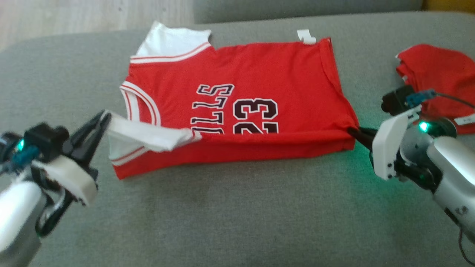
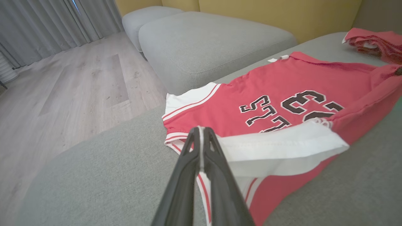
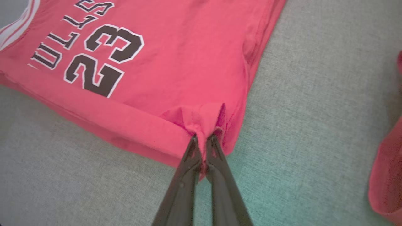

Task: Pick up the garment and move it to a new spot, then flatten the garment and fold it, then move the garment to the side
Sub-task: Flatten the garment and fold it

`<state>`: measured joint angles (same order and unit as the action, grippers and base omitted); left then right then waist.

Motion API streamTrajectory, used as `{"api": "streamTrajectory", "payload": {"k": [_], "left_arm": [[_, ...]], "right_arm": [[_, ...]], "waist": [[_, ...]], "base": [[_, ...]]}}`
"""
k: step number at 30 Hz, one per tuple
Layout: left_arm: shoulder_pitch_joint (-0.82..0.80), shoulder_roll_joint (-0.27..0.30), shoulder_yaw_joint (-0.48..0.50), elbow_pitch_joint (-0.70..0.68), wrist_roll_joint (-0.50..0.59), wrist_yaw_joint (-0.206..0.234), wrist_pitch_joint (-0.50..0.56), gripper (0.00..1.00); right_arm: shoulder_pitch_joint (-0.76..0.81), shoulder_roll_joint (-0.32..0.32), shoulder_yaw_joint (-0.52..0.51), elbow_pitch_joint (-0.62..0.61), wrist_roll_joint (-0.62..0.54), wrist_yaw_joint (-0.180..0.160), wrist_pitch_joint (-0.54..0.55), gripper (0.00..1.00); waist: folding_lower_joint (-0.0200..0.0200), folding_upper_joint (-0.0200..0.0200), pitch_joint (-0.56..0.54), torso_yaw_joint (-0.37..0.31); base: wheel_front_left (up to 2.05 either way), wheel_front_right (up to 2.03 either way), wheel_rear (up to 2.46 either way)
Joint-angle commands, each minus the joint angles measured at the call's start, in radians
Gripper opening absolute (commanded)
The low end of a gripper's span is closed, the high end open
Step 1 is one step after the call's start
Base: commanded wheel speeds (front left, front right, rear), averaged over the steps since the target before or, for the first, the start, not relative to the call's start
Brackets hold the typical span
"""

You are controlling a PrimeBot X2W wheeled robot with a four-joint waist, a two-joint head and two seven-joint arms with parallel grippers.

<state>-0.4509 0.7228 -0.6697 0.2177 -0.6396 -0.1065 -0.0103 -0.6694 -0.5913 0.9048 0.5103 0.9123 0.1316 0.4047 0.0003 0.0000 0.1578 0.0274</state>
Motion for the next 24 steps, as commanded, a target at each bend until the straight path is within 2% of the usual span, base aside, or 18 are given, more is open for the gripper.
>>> {"api": "streamTrajectory", "payload": {"k": [1, 5, 8, 11, 12, 13, 14, 15, 20, 24], "left_arm": [[-0.1, 0.041, 0.033, 0.017, 0.021, -0.009, -0.006, 0.0], [-0.164, 0.036, 0.002, 0.075, 0.038, -0.018, -0.003, 0.0], [-0.216, 0.011, -0.018, 0.146, 0.002, -0.022, 0.01, 0.0], [-0.27, 0.007, -0.075, 0.195, 0.018, -0.023, 0.009, 0.0], [-0.285, 0.001, -0.089, 0.212, 0.01, -0.024, 0.01, 0.0], [-0.301, -0.005, -0.099, 0.234, 0.003, -0.024, 0.012, 0.0], [-0.32, -0.011, -0.11, 0.25, 0.009, -0.024, 0.0, 0.65], [-0.337, -0.017, -0.113, 0.272, 0.016, -0.024, -0.017, 1.0], [-0.396, -0.085, -0.084, 0.387, 0.015, -0.006, -0.131, 1.0], [-0.402, -0.146, -0.034, 0.434, -0.014, 0.037, -0.216, 1.0]], "right_arm": [[-0.04, -0.001, -0.003, -0.007, -0.013, -0.001, 0.005, 0.0], [-0.07, 0.014, 0.005, 0.005, -0.026, -0.001, 0.013, 0.0], [-0.098, 0.028, 0.009, 0.021, -0.035, -0.001, 0.015, 0.0], [-0.13, 0.051, 0.006, 0.051, -0.051, -0.001, 0.01, 0.0], [-0.143, 0.06, 0.003, 0.06, -0.064, -0.001, -0.006, 0.18], [-0.153, 0.07, -0.004, 0.074, -0.074, -0.001, -0.021, 1.0], [-0.161, 0.081, -0.006, 0.086, -0.083, -0.001, -0.034, 1.0], [-0.17, 0.091, -0.012, 0.098, -0.09, -0.001, -0.048, 1.0], [-0.199, 0.128, -0.047, 0.138, -0.123, -0.001, -0.177, 1.0], [-0.202, 0.141, -0.095, 0.16, -0.156, -0.001, -0.336, 1.0]], "waist": [[-0.0003, 0.0, 0.035, -0.02], [-0.0003, 0.0, 0.06, -0.032], [-0.0003, 0.0, 0.083, -0.042], [-0.0003, 0.0, 0.103, -0.052], [-0.0003, 0.0, 0.108, -0.054], [-0.0003, 0.0, 0.112, -0.054], [-0.0003, 0.0, 0.115, -0.054], [-0.0003, 0.0, 0.118, -0.054], [-0.0003, 0.0, 0.114, -0.045], [-0.0003, 0.0, 0.089, -0.035]], "base": [[0.0, 0.0, 0.0], [0.0, 0.0, 0.0], [0.0, 0.0, 0.0], [0.0, 0.0, 0.0], [0.0, 0.0, 0.0], [0.0, 0.0, 0.0], [0.0, 0.0, 0.0], [0.0, 0.0, 0.0], [0.0, 0.0, 0.0], [0.0, 0.0, 0.0]]}}
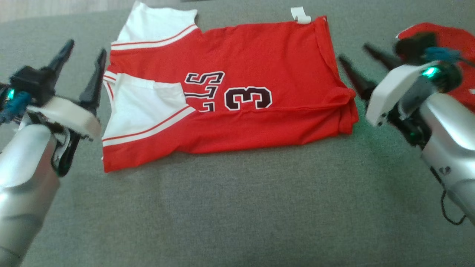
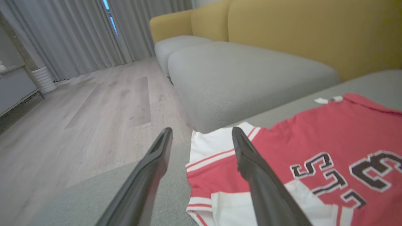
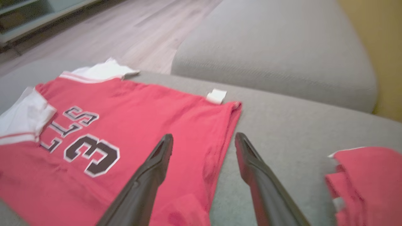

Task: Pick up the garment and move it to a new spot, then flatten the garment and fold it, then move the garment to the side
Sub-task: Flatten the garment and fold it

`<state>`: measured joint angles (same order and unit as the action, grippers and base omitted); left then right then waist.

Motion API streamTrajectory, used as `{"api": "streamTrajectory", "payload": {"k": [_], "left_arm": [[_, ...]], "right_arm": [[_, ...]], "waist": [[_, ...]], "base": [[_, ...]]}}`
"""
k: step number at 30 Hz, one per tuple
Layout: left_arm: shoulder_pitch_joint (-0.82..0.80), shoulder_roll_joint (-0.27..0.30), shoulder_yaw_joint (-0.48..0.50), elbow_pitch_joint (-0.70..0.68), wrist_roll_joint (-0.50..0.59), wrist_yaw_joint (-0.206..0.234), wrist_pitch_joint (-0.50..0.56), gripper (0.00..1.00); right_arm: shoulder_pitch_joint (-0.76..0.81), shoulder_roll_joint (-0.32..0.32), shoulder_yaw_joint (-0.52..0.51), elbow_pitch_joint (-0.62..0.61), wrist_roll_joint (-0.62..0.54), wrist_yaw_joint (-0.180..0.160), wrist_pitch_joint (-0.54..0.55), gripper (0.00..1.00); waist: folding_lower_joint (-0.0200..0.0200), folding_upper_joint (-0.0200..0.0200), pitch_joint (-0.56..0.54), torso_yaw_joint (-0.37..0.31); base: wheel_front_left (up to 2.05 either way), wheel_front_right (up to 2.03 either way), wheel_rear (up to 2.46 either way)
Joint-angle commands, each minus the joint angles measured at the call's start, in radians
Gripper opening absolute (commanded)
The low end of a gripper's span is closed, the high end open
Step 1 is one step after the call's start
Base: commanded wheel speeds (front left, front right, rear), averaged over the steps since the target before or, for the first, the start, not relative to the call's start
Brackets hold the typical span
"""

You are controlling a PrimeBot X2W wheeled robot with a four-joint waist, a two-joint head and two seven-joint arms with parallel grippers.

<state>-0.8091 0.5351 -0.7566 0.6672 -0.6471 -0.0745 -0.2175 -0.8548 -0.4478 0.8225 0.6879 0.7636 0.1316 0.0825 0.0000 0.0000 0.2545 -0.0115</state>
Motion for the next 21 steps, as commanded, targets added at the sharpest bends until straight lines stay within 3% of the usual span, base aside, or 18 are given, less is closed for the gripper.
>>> {"api": "streamTrajectory", "payload": {"k": [1, 5, 9, 11, 16, 21], "left_arm": [[-0.036, 0.024, 0.074, -0.015, -0.026, 0.01, -0.022, 1.0], [0.019, -0.028, 0.209, -0.085, -0.082, 0.048, -0.043, 1.0], [0.157, -0.084, 0.385, -0.271, -0.019, 0.099, -0.044, 1.0], [0.292, -0.144, 0.487, -0.387, 0.054, 0.121, -0.044, 1.0], [0.497, -0.253, 0.595, -0.515, 0.176, 0.12, -0.044, 1.0], [0.65, -0.357, 0.68, -0.55, 0.261, 0.086, -0.044, 1.0]], "right_arm": [[-0.016, 0.001, -0.03, -0.008, -0.021, -0.001, -0.06, 1.0], [0.005, 0.033, -0.126, 0.03, -0.085, -0.001, -0.253, 1.0], [0.066, 0.103, -0.269, 0.032, -0.162, -0.001, -0.337, 1.0], [0.148, 0.179, -0.451, -0.044, -0.244, -0.001, -0.343, 1.0], [0.379, 0.341, -0.668, -0.223, -0.457, -0.001, -0.344, 1.0], [0.567, 0.395, -0.774, -0.346, -0.584, -0.001, -0.344, 1.0]], "waist": [[0.0, 0.0, -0.017, 0.007], [0.0, 0.0, -0.059, 0.015], [0.0, 0.0, -0.103, 0.018], [0.0, 0.0, -0.137, 0.016], [0.0, 0.0, -0.178, 0.008], [0.0, 0.0, -0.202, 0.008]], "base": [[0.0, 0.0, 0.0], [0.0, 0.0, 0.0], [0.0, 0.0, 0.0], [0.0, 0.0, 0.0], [0.0, 0.0, 0.0], [0.0, 0.0, 0.0]]}}
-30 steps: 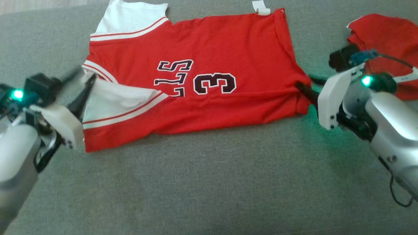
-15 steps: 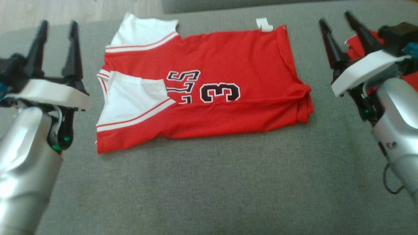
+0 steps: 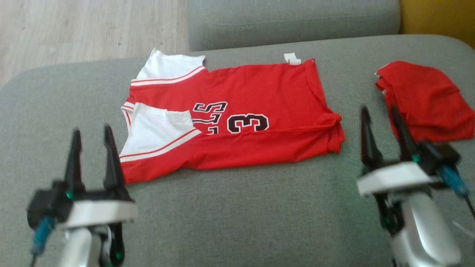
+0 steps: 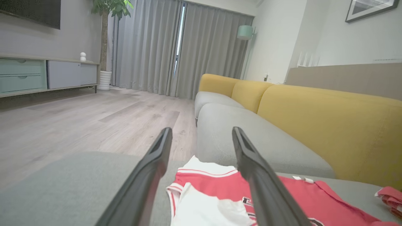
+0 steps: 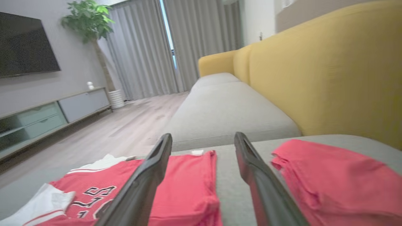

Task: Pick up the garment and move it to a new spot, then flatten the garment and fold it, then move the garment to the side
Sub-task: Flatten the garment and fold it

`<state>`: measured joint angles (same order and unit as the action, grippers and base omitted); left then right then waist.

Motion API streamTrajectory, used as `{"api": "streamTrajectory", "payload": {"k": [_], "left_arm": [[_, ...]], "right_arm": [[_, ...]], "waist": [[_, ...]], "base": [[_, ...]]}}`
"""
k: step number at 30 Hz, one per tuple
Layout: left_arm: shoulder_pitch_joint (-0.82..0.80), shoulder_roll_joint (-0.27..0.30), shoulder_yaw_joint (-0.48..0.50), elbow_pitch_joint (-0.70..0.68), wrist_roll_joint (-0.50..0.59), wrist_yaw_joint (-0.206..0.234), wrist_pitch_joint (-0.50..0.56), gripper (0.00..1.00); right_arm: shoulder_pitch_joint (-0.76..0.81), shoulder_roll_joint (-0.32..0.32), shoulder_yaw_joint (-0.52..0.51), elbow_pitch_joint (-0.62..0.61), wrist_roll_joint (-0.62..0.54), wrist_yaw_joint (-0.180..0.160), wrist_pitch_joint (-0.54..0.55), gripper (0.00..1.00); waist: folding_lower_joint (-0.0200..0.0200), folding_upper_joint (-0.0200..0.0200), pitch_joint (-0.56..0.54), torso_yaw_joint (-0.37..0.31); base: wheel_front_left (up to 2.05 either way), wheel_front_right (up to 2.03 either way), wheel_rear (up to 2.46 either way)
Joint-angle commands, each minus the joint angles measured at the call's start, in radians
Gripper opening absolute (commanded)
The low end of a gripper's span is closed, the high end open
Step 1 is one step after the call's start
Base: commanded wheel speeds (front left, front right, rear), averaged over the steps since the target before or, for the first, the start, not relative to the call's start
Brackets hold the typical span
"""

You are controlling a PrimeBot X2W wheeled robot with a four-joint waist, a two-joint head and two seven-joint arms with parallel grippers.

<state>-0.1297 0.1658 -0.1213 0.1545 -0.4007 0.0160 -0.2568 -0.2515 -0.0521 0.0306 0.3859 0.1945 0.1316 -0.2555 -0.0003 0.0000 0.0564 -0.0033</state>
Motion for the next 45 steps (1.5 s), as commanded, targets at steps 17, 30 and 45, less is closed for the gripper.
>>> {"api": "streamTrajectory", "payload": {"k": [17, 30, 45], "left_arm": [[0.058, -0.111, 0.184, 0.008, 0.153, -0.101, -0.005, 1.0], [-0.122, -0.079, 0.172, 0.376, 0.215, -0.097, 0.023, 1.0], [-0.303, -0.012, 0.14, 0.73, 0.262, -0.03, 0.188, 1.0]], "right_arm": [[0.126, 0.002, 0.011, -0.145, 0.012, -0.001, -0.006, 1.0], [0.08, 0.002, 0.041, -0.17, 0.003, -0.001, -0.006, 1.0], [0.04, 0.002, 0.074, -0.198, 0.019, -0.001, -0.006, 1.0]], "waist": [[0.0003, 0.0, 0.007, -0.005], [0.0003, 0.0, 0.096, -0.039], [0.0003, 0.0, 0.173, -0.079]], "base": [[0.0, 0.0, 0.0], [0.0, 0.0, 0.0], [0.0, 0.0, 0.0]]}}
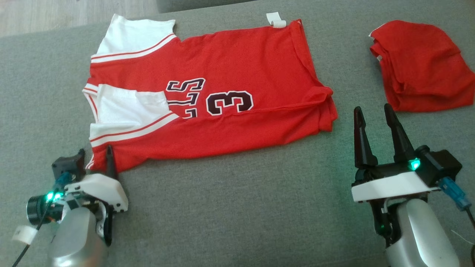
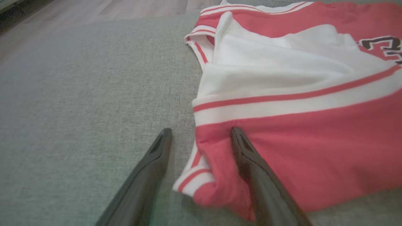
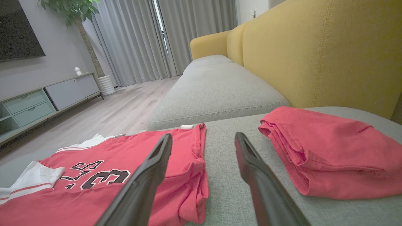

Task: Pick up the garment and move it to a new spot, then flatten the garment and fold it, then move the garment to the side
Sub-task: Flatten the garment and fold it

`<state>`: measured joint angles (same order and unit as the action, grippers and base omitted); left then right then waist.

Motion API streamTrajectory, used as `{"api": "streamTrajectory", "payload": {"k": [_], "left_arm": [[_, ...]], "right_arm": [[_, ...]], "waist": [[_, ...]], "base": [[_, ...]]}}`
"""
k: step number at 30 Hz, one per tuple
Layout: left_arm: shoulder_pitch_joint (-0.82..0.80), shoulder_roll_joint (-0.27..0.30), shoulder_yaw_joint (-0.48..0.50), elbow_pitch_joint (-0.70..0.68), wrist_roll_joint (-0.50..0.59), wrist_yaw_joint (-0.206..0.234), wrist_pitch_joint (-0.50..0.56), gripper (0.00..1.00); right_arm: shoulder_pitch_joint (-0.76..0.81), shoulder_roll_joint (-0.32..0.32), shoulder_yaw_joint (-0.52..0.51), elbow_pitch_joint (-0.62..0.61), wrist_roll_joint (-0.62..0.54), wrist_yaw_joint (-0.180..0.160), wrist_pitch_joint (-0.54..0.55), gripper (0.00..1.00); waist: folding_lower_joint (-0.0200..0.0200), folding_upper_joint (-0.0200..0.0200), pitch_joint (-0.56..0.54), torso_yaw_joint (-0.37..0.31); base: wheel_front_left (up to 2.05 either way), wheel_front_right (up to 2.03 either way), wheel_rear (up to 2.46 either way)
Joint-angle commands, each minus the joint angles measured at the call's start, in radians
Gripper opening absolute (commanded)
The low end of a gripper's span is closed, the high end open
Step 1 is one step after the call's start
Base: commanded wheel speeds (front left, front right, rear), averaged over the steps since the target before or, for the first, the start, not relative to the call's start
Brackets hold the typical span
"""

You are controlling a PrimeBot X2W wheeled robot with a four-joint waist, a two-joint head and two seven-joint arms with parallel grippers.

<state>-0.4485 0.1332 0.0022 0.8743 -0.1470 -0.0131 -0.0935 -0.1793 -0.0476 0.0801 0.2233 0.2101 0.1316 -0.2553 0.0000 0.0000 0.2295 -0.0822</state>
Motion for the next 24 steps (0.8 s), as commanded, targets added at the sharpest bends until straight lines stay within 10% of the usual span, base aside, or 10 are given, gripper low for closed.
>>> {"api": "streamTrajectory", "payload": {"k": [1, 2, 3, 24], "left_arm": [[0.011, 0.019, 0.013, 0.025, 0.006, -0.007, 0.033, 1.0], [0.006, 0.018, 0.009, 0.035, 0.004, -0.013, 0.035, 0.32], [0.003, 0.016, 0.005, 0.043, 0.004, -0.019, 0.033, 0.0], [0.07, -0.03, -0.046, -0.367, 0.012, -0.08, -0.168, 0.0]], "right_arm": [[-0.032, -0.003, 0.024, -0.036, 0.005, -0.001, -0.006, 1.0], [-0.033, -0.003, 0.024, -0.036, 0.006, -0.001, -0.006, 1.0], [-0.033, -0.003, 0.023, -0.035, 0.007, -0.001, -0.006, 1.0], [-0.261, -0.003, -0.02, 0.545, 0.111, -0.001, 0.138, 1.0]], "waist": [[0.0, 0.0, -0.001, 0.0], [0.0, 0.0, -0.002, 0.001], [0.0, 0.0, -0.005, 0.002], [0.0, 0.0, -0.051, 0.129]], "base": [[0.0, 0.0, 0.0], [0.0, 0.0, 0.0], [0.0, 0.0, 0.0], [0.0, 0.0, 0.0]]}}
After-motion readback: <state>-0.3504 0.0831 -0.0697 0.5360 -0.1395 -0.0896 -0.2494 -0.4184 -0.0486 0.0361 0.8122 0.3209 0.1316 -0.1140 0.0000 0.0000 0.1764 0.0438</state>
